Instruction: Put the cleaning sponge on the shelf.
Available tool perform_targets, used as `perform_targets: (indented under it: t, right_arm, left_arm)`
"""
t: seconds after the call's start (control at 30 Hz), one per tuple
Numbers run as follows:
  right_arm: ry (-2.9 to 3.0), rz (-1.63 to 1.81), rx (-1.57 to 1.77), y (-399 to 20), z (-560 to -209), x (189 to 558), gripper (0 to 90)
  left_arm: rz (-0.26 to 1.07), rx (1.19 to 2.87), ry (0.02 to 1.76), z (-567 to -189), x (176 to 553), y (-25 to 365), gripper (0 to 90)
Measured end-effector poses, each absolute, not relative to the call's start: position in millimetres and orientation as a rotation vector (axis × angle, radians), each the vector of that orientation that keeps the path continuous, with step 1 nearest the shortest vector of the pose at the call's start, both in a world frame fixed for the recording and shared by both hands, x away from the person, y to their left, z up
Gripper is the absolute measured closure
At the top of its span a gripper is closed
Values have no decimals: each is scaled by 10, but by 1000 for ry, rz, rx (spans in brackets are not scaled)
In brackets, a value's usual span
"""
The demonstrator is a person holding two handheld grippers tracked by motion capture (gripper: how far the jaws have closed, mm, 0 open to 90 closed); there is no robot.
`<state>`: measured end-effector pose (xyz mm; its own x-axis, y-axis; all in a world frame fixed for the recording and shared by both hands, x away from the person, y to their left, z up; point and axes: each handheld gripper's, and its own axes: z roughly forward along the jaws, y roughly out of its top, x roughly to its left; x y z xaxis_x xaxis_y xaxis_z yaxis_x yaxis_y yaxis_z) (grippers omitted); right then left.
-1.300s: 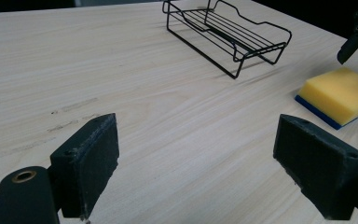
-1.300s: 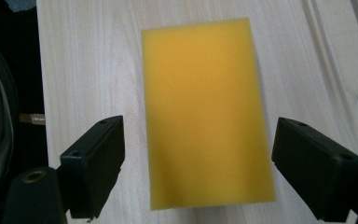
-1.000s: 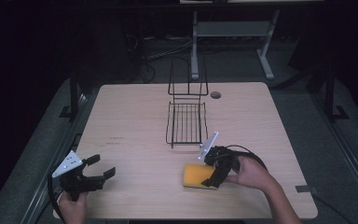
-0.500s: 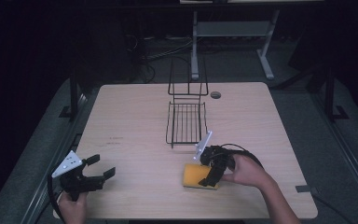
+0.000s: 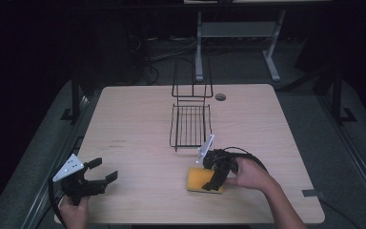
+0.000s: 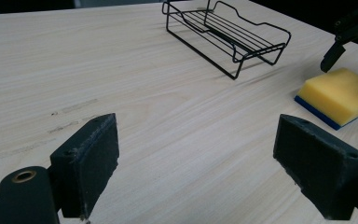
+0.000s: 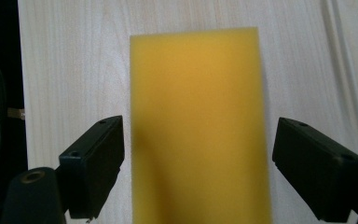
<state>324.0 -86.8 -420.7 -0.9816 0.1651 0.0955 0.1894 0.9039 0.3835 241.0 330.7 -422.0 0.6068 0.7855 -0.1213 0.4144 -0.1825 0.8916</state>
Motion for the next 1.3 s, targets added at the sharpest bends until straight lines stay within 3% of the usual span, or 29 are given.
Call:
perform_targets:
  t: [1.3]
  right_arm:
    - [-3032,-575,-264,-807,-4392,3213,163]
  left_arm:
    - [450,1807,972,-4219,2411,3305,134]
